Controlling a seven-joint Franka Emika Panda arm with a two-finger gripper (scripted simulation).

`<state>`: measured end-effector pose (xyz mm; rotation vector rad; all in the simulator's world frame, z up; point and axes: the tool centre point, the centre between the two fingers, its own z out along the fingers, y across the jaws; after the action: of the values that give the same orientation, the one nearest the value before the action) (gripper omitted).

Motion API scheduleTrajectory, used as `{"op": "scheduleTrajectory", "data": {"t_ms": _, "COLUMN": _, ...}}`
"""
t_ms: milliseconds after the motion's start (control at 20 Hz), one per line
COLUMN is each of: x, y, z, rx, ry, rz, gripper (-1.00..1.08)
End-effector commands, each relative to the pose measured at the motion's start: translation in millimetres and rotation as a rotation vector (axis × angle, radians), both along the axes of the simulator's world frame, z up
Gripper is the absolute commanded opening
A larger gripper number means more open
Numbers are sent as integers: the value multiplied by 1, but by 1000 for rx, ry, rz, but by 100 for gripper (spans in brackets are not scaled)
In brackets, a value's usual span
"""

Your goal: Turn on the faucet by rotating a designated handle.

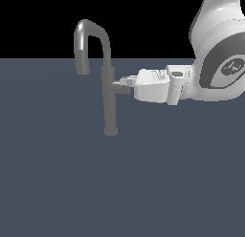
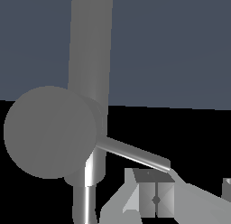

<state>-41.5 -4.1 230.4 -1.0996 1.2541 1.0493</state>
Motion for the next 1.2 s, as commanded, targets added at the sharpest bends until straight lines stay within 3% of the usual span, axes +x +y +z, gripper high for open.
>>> {"op": "scheduleTrajectory", "data": {"t_ms": 0, "x": -4, "y": 1, "z": -17, "rx": 1, "ry": 18, "rz": 0, "gripper": -100}}
{"op": "scheduleTrajectory", "data": {"t_ms": 300, "x": -10, "y": 2, "z": -49, "rx": 2, "ry": 40, "rz": 1, "gripper": -100}}
{"op": "scheduleTrajectory", "data": {"t_ms": 350, "x": -1, "y": 0, "z": -24, "rx": 2, "ry": -4, "rz": 2, "gripper": -100}}
{"op": "scheduleTrajectory", "data": {"t_ms": 900, "x": 5, "y": -1, "z": -75, "rx": 2, "ry": 39, "rz": 1, "gripper": -100}}
{"op": "scheduleTrajectory", "data": {"t_ms": 950, "x": 13, "y": -2, "z": -41, "rx": 8, "ry": -21, "rz": 10, "gripper": -100}}
{"op": "scheduleTrajectory", "data": {"t_ms": 1150, "x": 19, "y": -3, "z": -58, "rx": 6, "ry": -2, "rz": 7, "gripper": -100}}
